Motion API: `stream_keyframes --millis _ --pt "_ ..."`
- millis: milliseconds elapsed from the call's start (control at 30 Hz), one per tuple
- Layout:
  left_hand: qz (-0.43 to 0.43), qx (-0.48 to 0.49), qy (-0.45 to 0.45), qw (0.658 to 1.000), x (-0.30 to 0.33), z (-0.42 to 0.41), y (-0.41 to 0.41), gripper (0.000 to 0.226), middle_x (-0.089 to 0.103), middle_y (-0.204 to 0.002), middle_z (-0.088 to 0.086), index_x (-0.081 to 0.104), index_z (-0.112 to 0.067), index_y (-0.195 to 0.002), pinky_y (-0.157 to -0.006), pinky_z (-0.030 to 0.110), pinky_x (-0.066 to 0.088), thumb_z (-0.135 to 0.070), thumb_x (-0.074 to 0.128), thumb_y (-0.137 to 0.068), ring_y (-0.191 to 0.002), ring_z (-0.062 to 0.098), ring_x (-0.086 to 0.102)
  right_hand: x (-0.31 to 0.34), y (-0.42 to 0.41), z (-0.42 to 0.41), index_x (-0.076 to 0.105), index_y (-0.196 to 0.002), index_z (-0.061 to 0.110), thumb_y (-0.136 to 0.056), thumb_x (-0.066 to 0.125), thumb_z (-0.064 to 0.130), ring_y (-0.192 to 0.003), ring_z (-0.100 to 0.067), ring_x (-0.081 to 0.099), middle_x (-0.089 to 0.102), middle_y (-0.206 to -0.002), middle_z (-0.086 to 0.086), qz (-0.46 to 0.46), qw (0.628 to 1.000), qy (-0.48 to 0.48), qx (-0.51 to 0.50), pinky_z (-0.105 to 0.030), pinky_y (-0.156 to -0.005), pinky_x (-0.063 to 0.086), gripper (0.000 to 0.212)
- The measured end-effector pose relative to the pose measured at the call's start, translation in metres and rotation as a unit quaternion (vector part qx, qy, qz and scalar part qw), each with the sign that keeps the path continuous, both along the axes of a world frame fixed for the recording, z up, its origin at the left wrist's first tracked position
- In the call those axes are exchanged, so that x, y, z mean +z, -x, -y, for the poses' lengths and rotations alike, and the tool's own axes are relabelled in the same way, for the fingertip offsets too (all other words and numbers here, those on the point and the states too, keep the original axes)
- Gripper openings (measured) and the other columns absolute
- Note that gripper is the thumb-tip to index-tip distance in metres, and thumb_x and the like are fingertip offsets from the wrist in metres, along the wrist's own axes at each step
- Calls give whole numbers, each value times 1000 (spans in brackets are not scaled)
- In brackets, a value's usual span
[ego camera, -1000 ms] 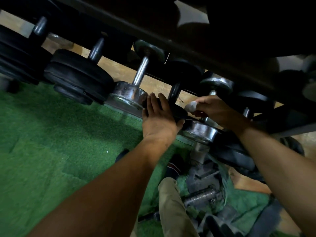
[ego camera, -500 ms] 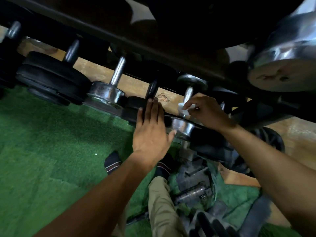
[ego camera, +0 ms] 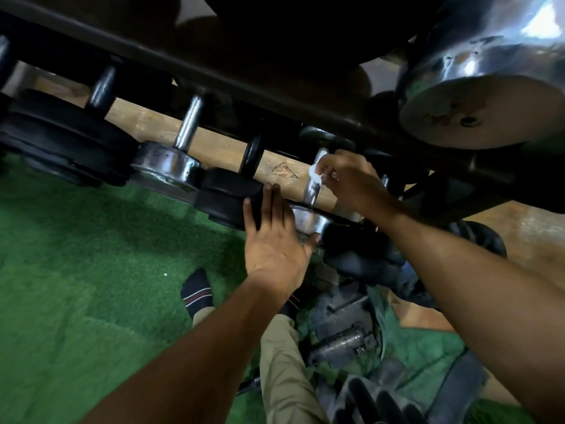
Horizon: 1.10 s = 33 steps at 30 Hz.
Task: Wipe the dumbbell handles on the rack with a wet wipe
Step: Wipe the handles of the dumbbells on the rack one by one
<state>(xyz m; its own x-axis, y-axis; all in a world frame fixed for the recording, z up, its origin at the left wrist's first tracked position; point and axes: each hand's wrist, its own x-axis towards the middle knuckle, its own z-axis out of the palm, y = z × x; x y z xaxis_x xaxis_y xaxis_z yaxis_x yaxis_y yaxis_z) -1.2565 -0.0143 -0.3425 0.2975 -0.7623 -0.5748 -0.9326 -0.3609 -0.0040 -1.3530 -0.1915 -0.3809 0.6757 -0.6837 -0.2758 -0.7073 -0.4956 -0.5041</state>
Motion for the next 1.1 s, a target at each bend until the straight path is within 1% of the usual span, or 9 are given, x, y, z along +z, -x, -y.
stream_keyframes --millis 200,267,400,467,600,733,833,1000,1100 --pt "-2 -3 0 1000 -2 0 2 92 -20 -166 22 -17 3 -154 -117 65 -15 -69 1 -99 -150 36 -31 11 1 -12 69 -97 30 -85 62 21 -87 -15 63 63 -94 7 -19 982 -53 182 -32 -73 49 16" --pt "-1 -2 -1 1000 -1 -1 1 92 -21 -166 22 -20 4 -151 -117 65 -15 -69 1 -99 -150 36 -31 12 0 -10 70 -97 29 -84 59 22 -87 -15 64 66 -94 5 -19 980 -53 190 -34 -73 51 18" --pt "-7 6 -6 1000 -1 1 1 91 -25 -165 22 -28 3 -142 -117 64 -18 -70 1 -98 -149 36 -34 6 -1 2 75 -96 24 -81 69 10 -87 -11 66 65 -90 9 37 998 -49 -2 -20 -77 49 22" --pt "-9 8 -9 1000 -1 1 0 91 -26 -165 21 -29 3 -142 -116 64 -19 -71 2 -98 -149 35 -34 6 -3 -1 76 -99 20 -81 71 6 -89 -13 66 63 -92 9 32 998 -44 14 -17 -78 45 24" --pt "-7 9 -11 1000 -1 2 0 91 -24 -165 21 -27 2 -143 -116 63 -22 -71 2 -98 -149 34 -34 15 -7 -8 74 -102 28 -86 66 18 -95 -15 65 64 -103 6 -12 995 -7 102 -29 -82 51 21" --pt "-9 10 -8 1000 0 1 0 91 -24 -165 21 -27 3 -143 -116 63 -20 -71 0 -97 -149 34 -34 24 -11 -3 75 -97 8 -87 63 2 -89 -9 61 61 -91 13 48 997 49 25 -23 -79 43 17" --pt "-13 9 0 1000 -1 0 -1 91 -22 -165 22 -26 3 -143 -116 63 -21 -71 0 -97 -149 34 -33 27 -16 -9 74 -94 7 -84 63 -3 -80 -17 63 69 -87 -6 52 994 96 -6 -31 -74 49 18" --pt "-17 11 4 1000 -1 -1 -3 91 -25 -164 22 -26 3 -144 -117 63 -20 -71 0 -98 -148 35 -36 12 -21 -22 70 -123 17 -96 62 18 -118 -28 59 68 -123 -10 -1 977 33 -210 -33 -102 42 28" --pt "-20 11 4 1000 -1 -1 -3 91 -26 -164 22 -27 3 -144 -116 63 -21 -71 0 -98 -147 34 -37 12 -29 -21 73 -118 18 -95 63 25 -116 -24 62 70 -122 -7 39 956 -6 -290 -32 -102 46 26"
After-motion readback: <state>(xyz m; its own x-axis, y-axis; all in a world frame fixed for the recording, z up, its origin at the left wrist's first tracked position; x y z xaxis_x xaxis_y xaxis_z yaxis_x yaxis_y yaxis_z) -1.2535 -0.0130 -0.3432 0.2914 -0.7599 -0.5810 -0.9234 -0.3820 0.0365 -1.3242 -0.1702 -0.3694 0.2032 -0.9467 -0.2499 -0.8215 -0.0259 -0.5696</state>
